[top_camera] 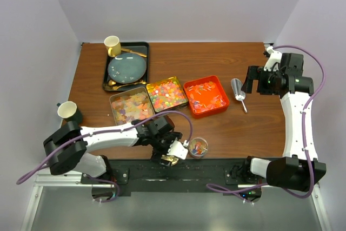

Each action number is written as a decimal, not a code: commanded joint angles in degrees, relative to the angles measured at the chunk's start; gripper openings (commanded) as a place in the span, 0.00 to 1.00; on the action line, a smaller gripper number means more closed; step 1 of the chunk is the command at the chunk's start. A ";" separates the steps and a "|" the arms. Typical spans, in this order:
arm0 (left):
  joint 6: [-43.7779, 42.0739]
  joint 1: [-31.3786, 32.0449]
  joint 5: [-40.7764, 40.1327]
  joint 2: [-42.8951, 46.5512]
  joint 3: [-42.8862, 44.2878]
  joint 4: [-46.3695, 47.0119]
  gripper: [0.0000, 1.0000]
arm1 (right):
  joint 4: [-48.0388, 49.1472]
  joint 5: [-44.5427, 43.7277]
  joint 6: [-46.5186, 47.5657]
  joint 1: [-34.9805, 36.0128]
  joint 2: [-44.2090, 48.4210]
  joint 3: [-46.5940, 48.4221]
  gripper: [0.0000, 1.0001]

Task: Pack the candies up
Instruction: Pick up the bottle lid at the center of the board.

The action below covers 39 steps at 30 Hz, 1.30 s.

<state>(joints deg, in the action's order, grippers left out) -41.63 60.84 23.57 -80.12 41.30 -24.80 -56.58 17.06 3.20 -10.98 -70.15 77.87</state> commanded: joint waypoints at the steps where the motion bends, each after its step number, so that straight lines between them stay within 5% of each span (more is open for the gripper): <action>1: -0.47 0.33 0.24 -1.18 -0.96 4.23 1.00 | -0.20 2.01 0.40 -0.35 0.19 -0.26 0.99; 19: -0.56 0.68 4.73 -0.30 -0.78 0.89 1.00 | -0.20 3.42 0.05 -0.79 0.36 -1.31 0.99; 39: 0.14 0.77 0.60 -1.36 -4.30 5.02 1.00 | -0.20 4.03 -0.13 -0.97 -0.43 -0.87 0.99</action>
<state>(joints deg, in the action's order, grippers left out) -41.58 61.25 24.12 -82.19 38.33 -20.69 -56.62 19.29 3.18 -11.64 -70.17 76.49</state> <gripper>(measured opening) 0.997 0.986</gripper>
